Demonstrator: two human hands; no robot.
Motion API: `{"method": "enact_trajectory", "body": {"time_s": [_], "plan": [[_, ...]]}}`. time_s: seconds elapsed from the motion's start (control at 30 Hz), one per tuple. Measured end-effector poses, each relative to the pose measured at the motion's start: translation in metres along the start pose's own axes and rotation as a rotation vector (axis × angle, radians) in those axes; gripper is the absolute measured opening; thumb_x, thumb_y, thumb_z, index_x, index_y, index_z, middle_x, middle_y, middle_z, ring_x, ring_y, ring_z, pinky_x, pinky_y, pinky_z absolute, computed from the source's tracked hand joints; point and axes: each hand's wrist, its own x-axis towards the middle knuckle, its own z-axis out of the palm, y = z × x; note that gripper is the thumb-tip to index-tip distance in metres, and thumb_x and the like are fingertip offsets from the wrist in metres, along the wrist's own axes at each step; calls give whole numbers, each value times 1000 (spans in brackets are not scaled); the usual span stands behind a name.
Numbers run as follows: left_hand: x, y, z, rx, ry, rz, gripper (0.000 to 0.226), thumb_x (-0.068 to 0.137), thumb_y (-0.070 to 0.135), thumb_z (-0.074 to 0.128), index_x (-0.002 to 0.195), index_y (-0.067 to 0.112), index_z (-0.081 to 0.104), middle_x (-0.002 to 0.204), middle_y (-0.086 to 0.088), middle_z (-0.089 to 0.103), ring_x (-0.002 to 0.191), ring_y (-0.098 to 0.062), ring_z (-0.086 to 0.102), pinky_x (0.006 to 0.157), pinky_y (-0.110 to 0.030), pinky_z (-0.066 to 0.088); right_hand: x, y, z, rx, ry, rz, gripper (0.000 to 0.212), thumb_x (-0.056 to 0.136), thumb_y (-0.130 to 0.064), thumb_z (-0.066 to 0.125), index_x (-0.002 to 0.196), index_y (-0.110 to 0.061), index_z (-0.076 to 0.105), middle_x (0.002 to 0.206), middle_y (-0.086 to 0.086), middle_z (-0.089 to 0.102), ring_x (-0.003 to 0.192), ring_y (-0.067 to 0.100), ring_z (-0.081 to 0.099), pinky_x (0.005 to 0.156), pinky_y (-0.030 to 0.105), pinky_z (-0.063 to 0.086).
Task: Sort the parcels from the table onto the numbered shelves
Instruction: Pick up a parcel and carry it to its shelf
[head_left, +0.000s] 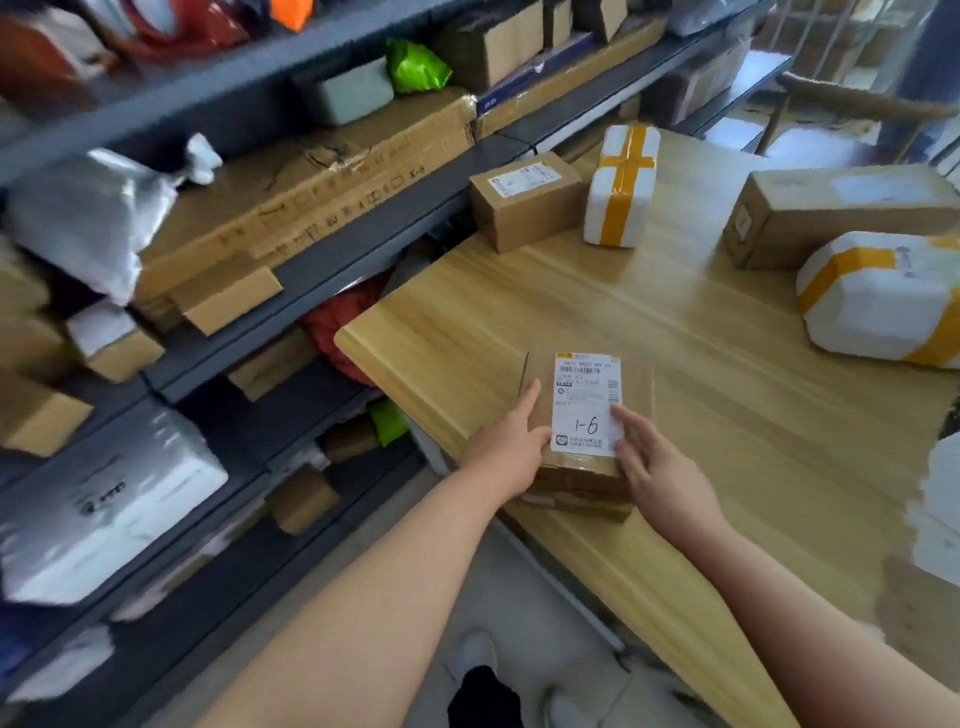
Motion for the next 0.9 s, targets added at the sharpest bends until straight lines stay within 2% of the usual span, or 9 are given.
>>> {"method": "enact_trajectory", "body": {"time_s": [0.13,0.2,0.27,0.37,0.5,0.63,0.73,0.83,0.9], "plan": [[-46,-41,-4,-148,131,-133,58,103,35,41,152,48,12,147,0,47,119,-26,53,96,-37,46,-18,-22,25,-1,-147,-129,43,99,-37,43,142,-45,36,150,-9,40,137,19,38,101,36,41],[-72,-69,-6,-232,224,-234,56,102,35,43,150,49,18,150,2,44,128,-26,48,100,-35,43,-31,-37,40,-2,-245,-194,46,98,-38,47,142,-46,37,150,-10,40,138,18,38,102,35,40],[-104,-98,-8,-330,323,-324,57,101,34,45,150,49,20,150,5,43,129,-21,48,98,-30,41,-47,-56,57,-16,-324,-277,48,96,-39,49,142,-44,36,147,-9,43,135,18,41,98,32,40],[-157,-136,-15,-472,480,-431,61,101,30,48,152,47,18,149,8,44,129,-16,48,96,-23,38,-76,-92,86,-41,-399,-434,54,96,-36,51,145,-42,30,143,-8,47,119,17,52,80,25,37],[-233,-184,-30,-502,662,-569,63,100,30,48,152,46,16,148,10,45,127,-17,49,100,-29,41,-122,-143,130,-42,-545,-652,54,98,-35,48,146,-44,26,152,-15,34,121,17,52,84,30,42],[-315,-234,-39,-590,839,-686,64,99,28,50,152,42,19,149,8,44,130,-16,48,108,-35,39,-179,-195,179,-83,-711,-843,52,98,-37,44,146,-46,23,155,-13,29,135,17,40,93,34,42],[-381,-271,-43,-637,953,-775,65,98,26,52,153,37,20,152,8,40,134,-16,44,112,-38,36,-232,-234,220,-139,-812,-983,54,98,-40,44,147,-44,23,155,-12,29,127,20,49,91,35,44],[-450,-305,-45,-675,1047,-887,65,99,25,51,154,34,19,151,4,42,133,-19,45,111,-35,36,-294,-270,259,-185,-913,-1108,54,97,-41,44,147,-44,22,155,-9,30,130,21,47,97,37,43],[-496,-327,-45,-679,1099,-966,64,99,26,50,154,34,19,150,3,42,132,-19,46,110,-34,37,-339,-291,285,-217,-972,-1189,53,98,-40,43,146,-45,22,153,-8,33,125,25,50,95,39,44]]}}
